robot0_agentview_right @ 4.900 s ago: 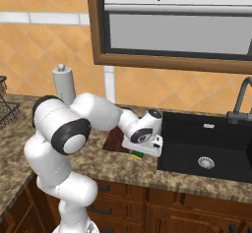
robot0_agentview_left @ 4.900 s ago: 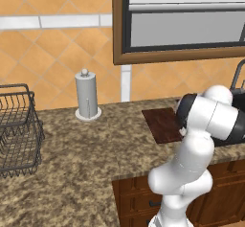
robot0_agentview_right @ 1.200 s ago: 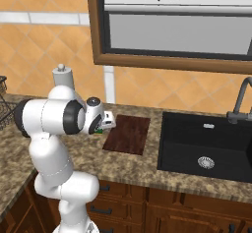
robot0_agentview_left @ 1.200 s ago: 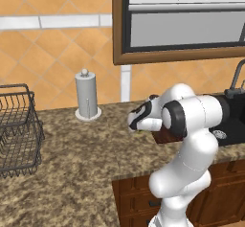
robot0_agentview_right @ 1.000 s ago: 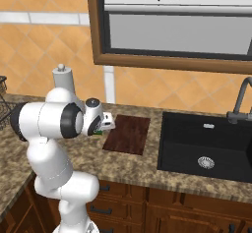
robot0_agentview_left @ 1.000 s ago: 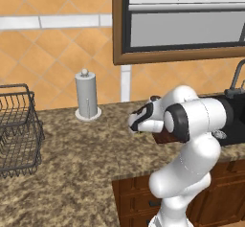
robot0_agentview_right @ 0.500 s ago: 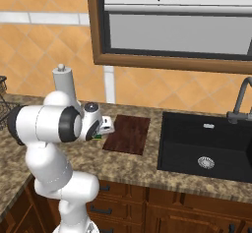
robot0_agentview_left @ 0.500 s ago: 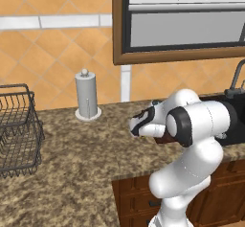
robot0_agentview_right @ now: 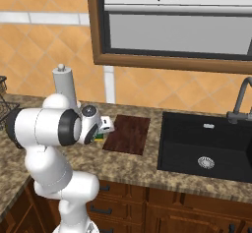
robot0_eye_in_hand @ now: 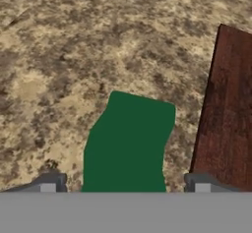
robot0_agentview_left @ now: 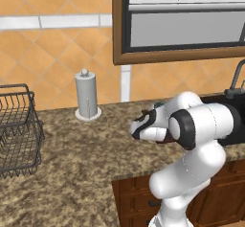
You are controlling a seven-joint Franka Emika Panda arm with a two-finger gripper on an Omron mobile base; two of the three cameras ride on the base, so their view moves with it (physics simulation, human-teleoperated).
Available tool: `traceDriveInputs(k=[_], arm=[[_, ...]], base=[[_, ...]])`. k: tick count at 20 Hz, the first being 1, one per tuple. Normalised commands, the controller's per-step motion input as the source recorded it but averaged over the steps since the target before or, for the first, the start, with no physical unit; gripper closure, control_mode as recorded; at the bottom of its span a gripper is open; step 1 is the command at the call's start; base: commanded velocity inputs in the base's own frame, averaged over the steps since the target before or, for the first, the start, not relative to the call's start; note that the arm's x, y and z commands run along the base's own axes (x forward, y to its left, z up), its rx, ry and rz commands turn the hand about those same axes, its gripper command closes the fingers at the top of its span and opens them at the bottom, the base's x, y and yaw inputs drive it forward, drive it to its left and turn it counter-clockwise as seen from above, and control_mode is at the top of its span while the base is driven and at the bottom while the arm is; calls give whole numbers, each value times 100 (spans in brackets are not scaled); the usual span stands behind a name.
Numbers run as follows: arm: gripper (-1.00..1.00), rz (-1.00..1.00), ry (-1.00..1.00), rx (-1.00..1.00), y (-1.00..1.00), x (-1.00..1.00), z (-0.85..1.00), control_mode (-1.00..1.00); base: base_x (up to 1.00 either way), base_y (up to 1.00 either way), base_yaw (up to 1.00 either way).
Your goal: Pick up the sponge from the counter and clean the cutting board by briefly scrubbing or pressing down on the cutting board. Once finished, release the sponge.
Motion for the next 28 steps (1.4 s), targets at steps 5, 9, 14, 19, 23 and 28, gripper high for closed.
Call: traceDriveInputs(k=[5,9,14,19,23,28], arm=[[-100,0,0,0,0,0,63,-100],[-100,0,4,4,0,-17,66,-100],[-100,0,23,3,-2,-85,32,-100],[-100,0,14,1,0,-46,38,-100],[-100,0,-4,0,0,0,26,-100],[-100,0,-15,0,0,-1,38,-100]], base=[[0,0,0],[0,0,0],[0,0,0],[0,0,0],[0,0,0],[0,0,0]])
